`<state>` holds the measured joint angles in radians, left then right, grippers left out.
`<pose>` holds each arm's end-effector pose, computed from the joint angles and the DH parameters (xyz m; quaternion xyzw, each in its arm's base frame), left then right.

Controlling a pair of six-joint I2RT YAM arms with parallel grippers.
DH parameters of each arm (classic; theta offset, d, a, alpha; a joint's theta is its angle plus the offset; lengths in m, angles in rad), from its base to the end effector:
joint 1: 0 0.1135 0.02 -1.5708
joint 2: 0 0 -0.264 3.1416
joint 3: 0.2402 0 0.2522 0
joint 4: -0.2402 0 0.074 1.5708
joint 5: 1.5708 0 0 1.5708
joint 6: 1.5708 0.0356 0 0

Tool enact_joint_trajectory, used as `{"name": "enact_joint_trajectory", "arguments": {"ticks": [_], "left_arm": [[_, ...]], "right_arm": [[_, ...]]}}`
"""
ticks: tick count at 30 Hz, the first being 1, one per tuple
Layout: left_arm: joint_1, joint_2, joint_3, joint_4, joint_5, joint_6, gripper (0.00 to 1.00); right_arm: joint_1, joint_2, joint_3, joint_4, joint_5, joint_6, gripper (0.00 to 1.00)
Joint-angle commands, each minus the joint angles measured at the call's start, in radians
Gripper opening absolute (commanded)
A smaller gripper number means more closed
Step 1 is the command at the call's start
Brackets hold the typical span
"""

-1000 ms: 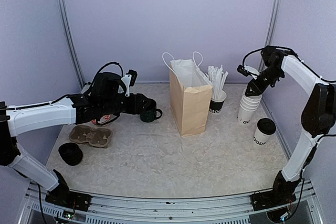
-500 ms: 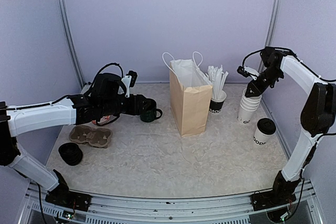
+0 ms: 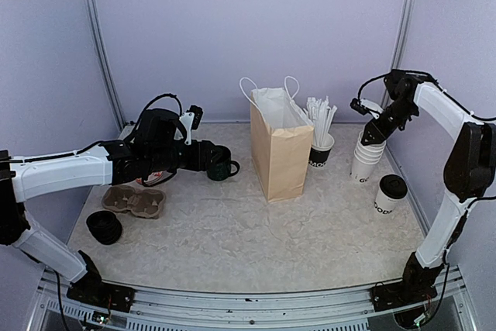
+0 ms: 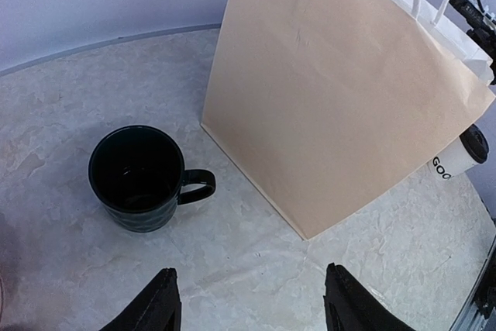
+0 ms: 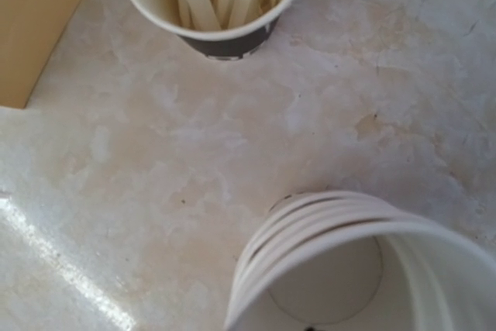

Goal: Pack the takeout coffee

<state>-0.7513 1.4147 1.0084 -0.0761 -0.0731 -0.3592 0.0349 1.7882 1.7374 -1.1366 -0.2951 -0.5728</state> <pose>0.2391 -0.2197 0.2818 0.1480 0.8423 -0.2462 0.4561 0.3645 0.0231 0.3186 -0.3172 0.9182 0.0891 0.2200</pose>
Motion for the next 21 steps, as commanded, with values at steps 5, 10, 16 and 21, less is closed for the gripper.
{"name": "enact_joint_trajectory", "arguments": {"ticks": [5, 10, 16, 21], "left_arm": [[0.001, -0.006, -0.004, 0.020, 0.013, -0.001, 0.62], [0.001, -0.009, -0.002, 0.018, 0.012, -0.001, 0.62], [0.001, -0.005, 0.002, 0.018, 0.012, 0.002, 0.62], [0.001, 0.005, 0.006, 0.019, 0.017, 0.003, 0.62]], "right_arm": [[0.011, 0.017, -0.021, -0.015, 0.006, 0.014, 0.22], [0.011, 0.016, -0.013, -0.014, 0.005, 0.015, 0.09], [0.011, -0.005, 0.016, -0.003, 0.034, 0.003, 0.00], [0.012, -0.098, -0.032, 0.137, 0.138, -0.022, 0.00]]}}
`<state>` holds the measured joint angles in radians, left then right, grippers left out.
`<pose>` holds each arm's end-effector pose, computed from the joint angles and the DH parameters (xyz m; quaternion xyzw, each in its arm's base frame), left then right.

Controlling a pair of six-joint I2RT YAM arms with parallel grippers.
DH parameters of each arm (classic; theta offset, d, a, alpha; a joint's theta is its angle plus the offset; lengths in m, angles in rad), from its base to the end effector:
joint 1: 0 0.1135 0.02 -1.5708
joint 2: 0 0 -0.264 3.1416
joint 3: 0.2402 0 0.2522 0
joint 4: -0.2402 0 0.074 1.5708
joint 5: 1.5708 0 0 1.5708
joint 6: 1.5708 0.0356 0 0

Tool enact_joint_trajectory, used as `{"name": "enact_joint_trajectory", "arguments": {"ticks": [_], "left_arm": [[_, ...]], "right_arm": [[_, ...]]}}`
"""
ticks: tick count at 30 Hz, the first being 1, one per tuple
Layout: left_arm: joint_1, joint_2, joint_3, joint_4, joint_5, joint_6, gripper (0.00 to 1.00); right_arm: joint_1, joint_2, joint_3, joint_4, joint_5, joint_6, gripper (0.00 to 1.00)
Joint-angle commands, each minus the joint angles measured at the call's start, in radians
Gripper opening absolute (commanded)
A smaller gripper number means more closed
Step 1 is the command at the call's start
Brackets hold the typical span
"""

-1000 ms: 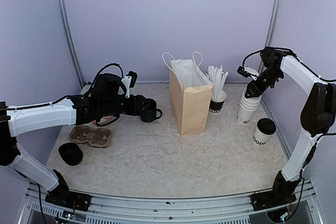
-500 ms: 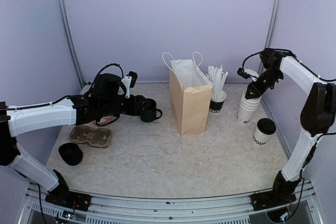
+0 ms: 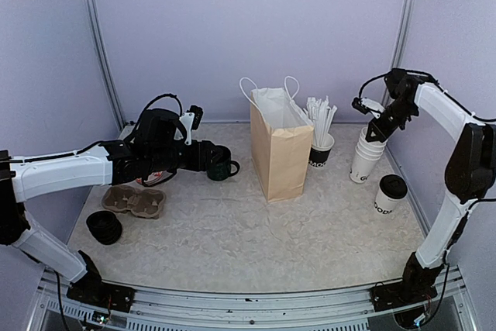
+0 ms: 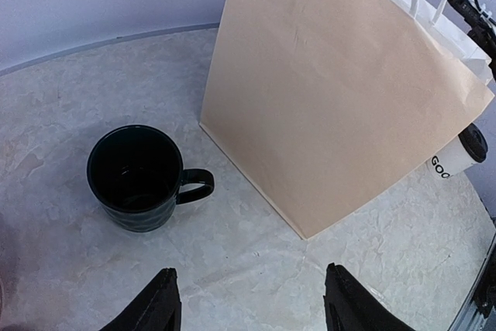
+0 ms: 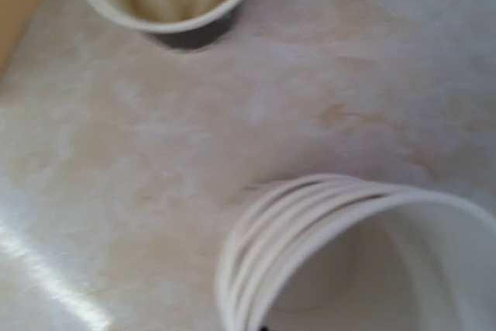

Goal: Pack the takeout coffee

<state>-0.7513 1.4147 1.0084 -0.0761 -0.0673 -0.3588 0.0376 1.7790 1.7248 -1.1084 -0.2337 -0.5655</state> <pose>0.2389 -0.2199 0.2818 0.1497 0.8420 -0.2482 0.4549 0.3650 0.0220 0.3187 -0.3114 0.9217 0.0577 0.2241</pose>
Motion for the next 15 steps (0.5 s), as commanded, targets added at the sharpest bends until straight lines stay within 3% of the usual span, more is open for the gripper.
{"name": "enact_joint_trajectory", "arguments": {"ticks": [1, 4, 8, 12, 14, 15], "left_arm": [[0.001, 0.006, 0.007, 0.018, 0.012, 0.003, 0.62], [0.002, 0.009, 0.011, 0.015, 0.012, 0.004, 0.62], [0.002, 0.009, 0.016, 0.013, 0.013, 0.006, 0.62], [0.000, 0.011, 0.018, 0.010, 0.015, 0.004, 0.62], [0.000, 0.008, 0.016, 0.006, 0.015, 0.002, 0.62], [-0.002, 0.008, 0.016, 0.006, 0.014, 0.000, 0.62]], "right_arm": [[0.009, -0.092, -0.013, 0.108, 0.074, -0.031, 0.00], [0.004, -0.078, 0.099, -0.005, -0.078, -0.045, 0.00], [0.009, -0.116, 0.054, 0.073, -0.008, -0.038, 0.00], [0.018, -0.091, -0.026, 0.120, 0.158, -0.045, 0.00], [-0.001, -0.075, -0.006, 0.066, 0.025, -0.093, 0.00], [-0.014, -0.066, 0.015, 0.076, 0.038, -0.070, 0.00]]}}
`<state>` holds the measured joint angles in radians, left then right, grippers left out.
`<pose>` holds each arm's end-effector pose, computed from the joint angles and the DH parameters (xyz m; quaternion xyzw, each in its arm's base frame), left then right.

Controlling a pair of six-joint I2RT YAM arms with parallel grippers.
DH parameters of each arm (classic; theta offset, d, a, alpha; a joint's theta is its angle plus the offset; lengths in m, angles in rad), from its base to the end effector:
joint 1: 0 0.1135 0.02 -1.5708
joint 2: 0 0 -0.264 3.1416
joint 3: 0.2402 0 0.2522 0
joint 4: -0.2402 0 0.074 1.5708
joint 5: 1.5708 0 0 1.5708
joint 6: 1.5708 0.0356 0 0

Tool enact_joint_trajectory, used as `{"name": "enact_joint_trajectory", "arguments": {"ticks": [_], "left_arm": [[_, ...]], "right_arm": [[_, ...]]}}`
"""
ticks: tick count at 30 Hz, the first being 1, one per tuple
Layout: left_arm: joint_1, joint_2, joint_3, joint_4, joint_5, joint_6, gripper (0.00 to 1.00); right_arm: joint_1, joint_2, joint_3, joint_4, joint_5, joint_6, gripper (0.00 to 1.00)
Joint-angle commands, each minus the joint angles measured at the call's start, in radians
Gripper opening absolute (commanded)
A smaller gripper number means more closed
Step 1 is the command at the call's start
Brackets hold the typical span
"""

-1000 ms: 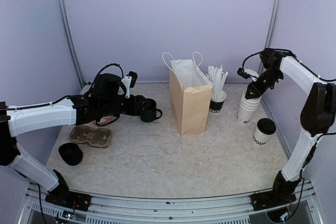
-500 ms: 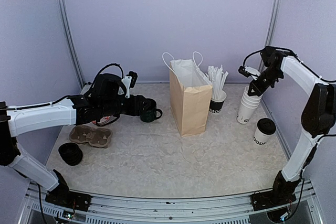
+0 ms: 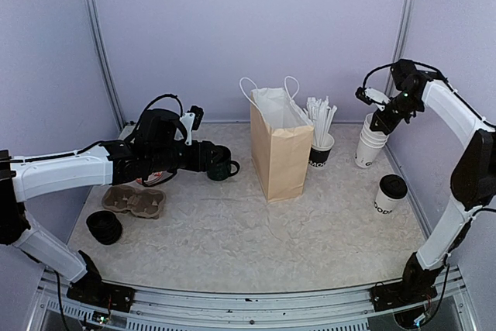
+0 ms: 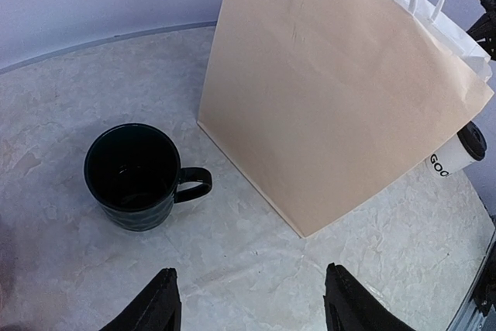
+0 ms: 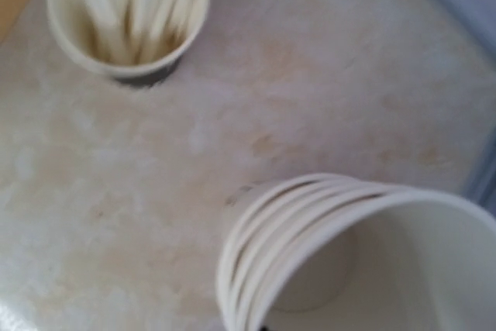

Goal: Pack the takeout coffee

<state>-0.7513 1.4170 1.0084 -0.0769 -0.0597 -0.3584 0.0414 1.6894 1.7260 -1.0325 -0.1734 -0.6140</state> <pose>0.2390 -0.2203 0.2810 0.1520 0.8425 -0.2502 0.4522 0.3526 0.0208 0.3530 -0.3307 0.8966 -0.0001 0.2944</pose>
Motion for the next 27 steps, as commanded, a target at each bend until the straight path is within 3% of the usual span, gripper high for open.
{"name": "enact_joint_trajectory", "arguments": {"ticks": [1, 2, 4, 6, 7, 9, 11, 13, 15, 27], "left_arm": [[-0.002, 0.005, 0.016, 0.005, 0.007, -0.002, 0.62], [-0.002, 0.005, 0.018, 0.005, 0.007, -0.003, 0.62], [-0.005, 0.001, 0.019, 0.004, 0.005, -0.005, 0.62], [-0.009, -0.001, 0.021, 0.000, 0.002, -0.007, 0.62], [-0.010, -0.002, 0.021, 0.000, -0.002, -0.009, 0.62], [-0.014, -0.004, 0.018, 0.000, -0.006, -0.009, 0.62], [-0.015, -0.006, 0.015, 0.000, -0.011, -0.011, 0.62], [-0.016, -0.006, 0.013, 0.001, -0.006, -0.013, 0.62], [-0.020, -0.006, 0.015, -0.004, -0.009, -0.013, 0.62], [-0.018, -0.023, 0.026, -0.033, -0.041, 0.008, 0.62]], "right_arm": [[-0.019, 0.025, 0.010, 0.050, 0.065, -0.004, 0.00], [-0.019, 0.022, 0.012, 0.064, 0.089, -0.013, 0.00], [-0.032, 0.055, 0.127, -0.098, -0.171, -0.088, 0.00], [0.007, 0.056, 0.110, -0.002, 0.065, -0.003, 0.00], [0.017, 0.038, 0.067, 0.031, 0.086, -0.041, 0.00], [-0.003, 0.031, 0.072, 0.021, -0.041, -0.056, 0.00], [0.008, 0.051, 0.076, 0.022, 0.031, -0.059, 0.00], [0.003, 0.075, 0.117, -0.045, -0.022, -0.064, 0.00], [0.004, 0.062, 0.078, 0.038, 0.114, -0.050, 0.00], [0.020, -0.030, 0.227, -0.082, -0.025, -0.048, 0.00]]}}
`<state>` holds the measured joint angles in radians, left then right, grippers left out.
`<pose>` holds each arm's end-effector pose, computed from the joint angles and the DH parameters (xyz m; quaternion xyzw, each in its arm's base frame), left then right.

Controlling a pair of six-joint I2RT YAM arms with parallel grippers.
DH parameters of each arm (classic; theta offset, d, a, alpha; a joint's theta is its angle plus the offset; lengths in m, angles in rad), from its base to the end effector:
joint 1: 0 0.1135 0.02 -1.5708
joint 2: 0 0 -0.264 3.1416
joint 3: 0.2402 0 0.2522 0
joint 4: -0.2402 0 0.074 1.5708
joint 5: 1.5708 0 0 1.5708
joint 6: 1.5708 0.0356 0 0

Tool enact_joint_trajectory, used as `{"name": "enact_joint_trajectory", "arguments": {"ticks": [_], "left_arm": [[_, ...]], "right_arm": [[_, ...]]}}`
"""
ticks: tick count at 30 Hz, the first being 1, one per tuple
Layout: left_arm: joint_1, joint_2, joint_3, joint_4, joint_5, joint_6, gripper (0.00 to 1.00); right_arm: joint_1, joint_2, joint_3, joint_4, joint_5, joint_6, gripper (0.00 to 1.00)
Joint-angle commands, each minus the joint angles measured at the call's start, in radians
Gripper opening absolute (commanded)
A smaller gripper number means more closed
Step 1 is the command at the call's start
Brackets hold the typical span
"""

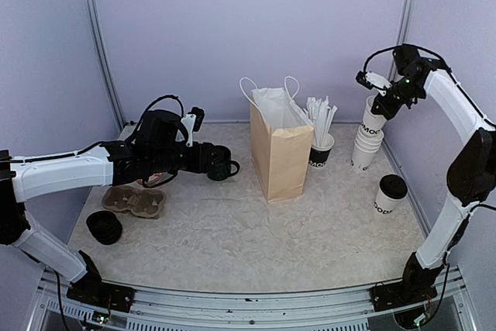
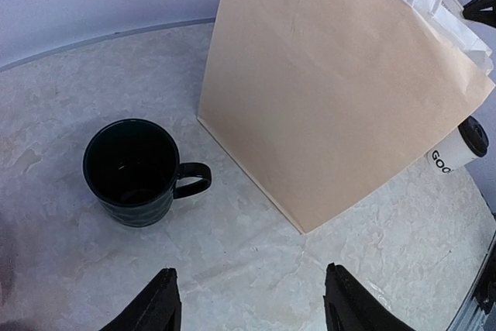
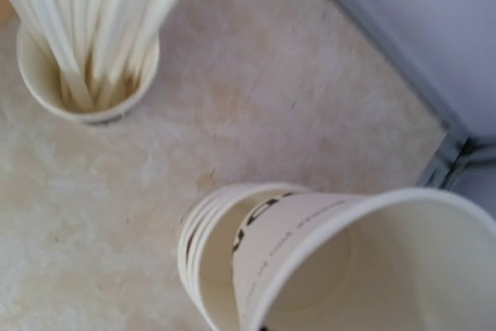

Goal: Pack the takeout coffee

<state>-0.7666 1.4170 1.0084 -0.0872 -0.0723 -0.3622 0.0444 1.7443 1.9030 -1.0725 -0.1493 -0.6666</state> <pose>0.2355 -0.2233 0.2800 0.1543 0.8447 -0.2475 0.4489 0.3641 0.0215 0.3850 -0.3511 0.8765 -0.0313 0.3279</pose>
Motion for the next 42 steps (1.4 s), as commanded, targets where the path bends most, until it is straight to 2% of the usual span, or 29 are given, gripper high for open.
{"name": "enact_joint_trajectory", "arguments": {"ticks": [1, 4, 7, 11, 15, 21, 23, 27, 32, 39, 42], "left_arm": [[-0.003, -0.025, 0.031, -0.034, -0.038, 0.017, 0.62], [0.001, -0.025, 0.059, -0.100, -0.083, 0.038, 0.62], [0.014, -0.020, 0.102, -0.189, -0.151, 0.064, 0.63], [0.058, -0.004, 0.146, -0.289, -0.182, 0.069, 0.63], [0.086, 0.025, 0.184, -0.340, -0.182, 0.077, 0.63], [0.100, 0.057, 0.235, -0.364, -0.184, 0.081, 0.62], [0.107, 0.064, 0.243, -0.370, -0.182, 0.080, 0.62], [0.130, 0.085, 0.267, -0.420, -0.183, 0.061, 0.62], [0.159, 0.117, 0.282, -0.553, -0.191, -0.019, 0.58], [0.166, 0.097, 0.251, -0.790, -0.185, -0.140, 0.53], [0.167, 0.049, 0.225, -0.894, -0.205, -0.195, 0.52]], "right_arm": [[0.017, -0.112, 0.049, -0.042, -0.067, -0.001, 0.00], [0.027, -0.188, 0.024, -0.056, -0.156, -0.013, 0.00], [0.089, -0.298, -0.090, -0.064, -0.206, -0.044, 0.00], [0.185, -0.403, -0.288, -0.070, -0.129, -0.101, 0.00], [0.253, -0.468, -0.460, -0.087, -0.157, -0.146, 0.00], [0.439, -0.536, -0.666, -0.071, -0.207, -0.161, 0.00], [0.534, -0.547, -0.711, -0.049, -0.211, -0.145, 0.00], [0.713, -0.534, -0.753, 0.004, -0.182, -0.110, 0.00], [0.859, -0.455, -0.720, 0.071, -0.165, -0.104, 0.00], [1.005, -0.323, -0.687, 0.224, -0.100, -0.104, 0.00], [1.030, -0.273, -0.688, 0.277, -0.091, -0.105, 0.00]]}}
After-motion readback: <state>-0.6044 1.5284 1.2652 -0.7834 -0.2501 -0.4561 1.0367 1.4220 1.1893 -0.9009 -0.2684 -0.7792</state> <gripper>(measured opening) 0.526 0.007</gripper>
